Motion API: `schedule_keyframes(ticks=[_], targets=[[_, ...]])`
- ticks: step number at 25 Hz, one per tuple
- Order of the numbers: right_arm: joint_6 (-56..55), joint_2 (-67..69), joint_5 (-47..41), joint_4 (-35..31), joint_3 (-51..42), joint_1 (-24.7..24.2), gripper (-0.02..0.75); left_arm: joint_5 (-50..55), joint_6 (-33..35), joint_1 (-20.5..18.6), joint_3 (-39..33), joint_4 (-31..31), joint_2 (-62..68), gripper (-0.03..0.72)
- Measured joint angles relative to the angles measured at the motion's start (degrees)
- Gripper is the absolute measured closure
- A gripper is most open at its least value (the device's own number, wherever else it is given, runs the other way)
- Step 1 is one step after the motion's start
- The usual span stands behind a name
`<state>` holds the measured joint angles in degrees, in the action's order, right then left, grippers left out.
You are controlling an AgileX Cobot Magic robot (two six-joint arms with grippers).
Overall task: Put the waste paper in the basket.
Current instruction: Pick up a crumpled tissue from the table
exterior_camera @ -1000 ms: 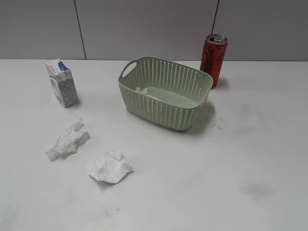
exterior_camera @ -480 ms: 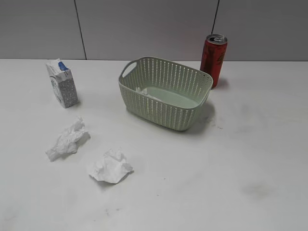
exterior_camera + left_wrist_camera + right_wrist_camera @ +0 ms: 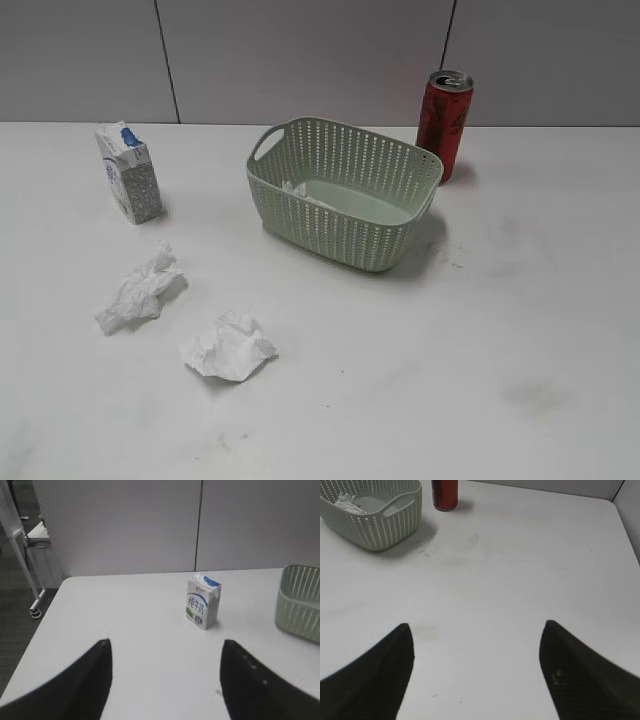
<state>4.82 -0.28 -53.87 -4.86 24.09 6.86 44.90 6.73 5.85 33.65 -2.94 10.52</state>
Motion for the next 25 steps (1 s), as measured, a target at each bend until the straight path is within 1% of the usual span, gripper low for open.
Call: schedule_keyframes(ticks=[3,6,10,13,17,22,25], targets=[[0.0,0.0,0.0,0.0,0.0,0.0,0.148,-5.6,1.2,0.0,0.9,-2.4,7.6,0.174],[-0.1,0.0,0.0,0.0,0.0,0.0,0.148,-8.6,3.5,0.0,2.7,-4.8,16.4,0.174],[-0.1,0.0,0.0,0.0,0.0,0.0,0.148,-9.4,8.0,0.0,8.2,-9.0,29.5,0.174],[-0.1,0.0,0.0,0.0,0.0,0.0,0.148,-8.4,9.4,0.4,13.8,-11.0,39.2,0.174],[-0.1,0.0,0.0,0.0,0.0,0.0,0.148,-3.4,13.3,3.3,21.6,-11.1,52.5,0.174],[-0.1,0.0,0.0,0.1,0.0,0.0,0.148,1.3,14.0,8.1,29.2,-10.2,67.9,0.174],[-0.1,0.0,0.0,0.1,0.0,0.0,0.148,3.3,14.0,11.2,32.0,-6.9,75.9,0.174]])
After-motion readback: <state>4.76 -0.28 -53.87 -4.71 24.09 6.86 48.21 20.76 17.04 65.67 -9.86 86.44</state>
